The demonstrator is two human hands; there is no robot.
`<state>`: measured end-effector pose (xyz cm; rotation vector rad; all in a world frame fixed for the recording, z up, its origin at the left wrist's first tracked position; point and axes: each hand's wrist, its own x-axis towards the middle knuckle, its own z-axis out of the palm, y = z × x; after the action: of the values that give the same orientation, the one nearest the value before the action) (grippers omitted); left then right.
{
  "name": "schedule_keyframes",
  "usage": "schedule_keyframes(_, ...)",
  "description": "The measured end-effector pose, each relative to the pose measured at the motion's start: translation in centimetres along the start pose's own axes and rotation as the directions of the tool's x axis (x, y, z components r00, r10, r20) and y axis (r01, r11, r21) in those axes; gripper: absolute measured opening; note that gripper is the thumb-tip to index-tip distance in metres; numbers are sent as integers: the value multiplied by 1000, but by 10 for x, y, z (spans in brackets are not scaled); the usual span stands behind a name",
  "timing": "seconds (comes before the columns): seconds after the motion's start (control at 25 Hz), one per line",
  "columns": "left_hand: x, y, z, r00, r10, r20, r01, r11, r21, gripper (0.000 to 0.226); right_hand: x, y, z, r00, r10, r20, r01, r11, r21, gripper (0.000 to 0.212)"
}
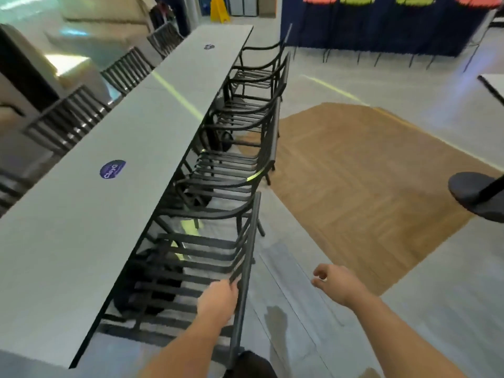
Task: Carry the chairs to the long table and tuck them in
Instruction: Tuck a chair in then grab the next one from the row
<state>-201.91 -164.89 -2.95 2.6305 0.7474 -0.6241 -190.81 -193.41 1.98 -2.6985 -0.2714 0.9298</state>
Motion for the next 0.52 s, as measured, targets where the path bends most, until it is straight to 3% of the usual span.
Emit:
schedule_keyframes(0.2,0,-1,-2,985,-169,-23,165,978,-128,42,60,-27,-40,986,-159,51,163,984,-76,39)
schedule_keyframes(0.52,47,-3,-23,959,-283,-20,265,920,-289,41,142,-113,-78,930,-349,115,364,917,-160,36)
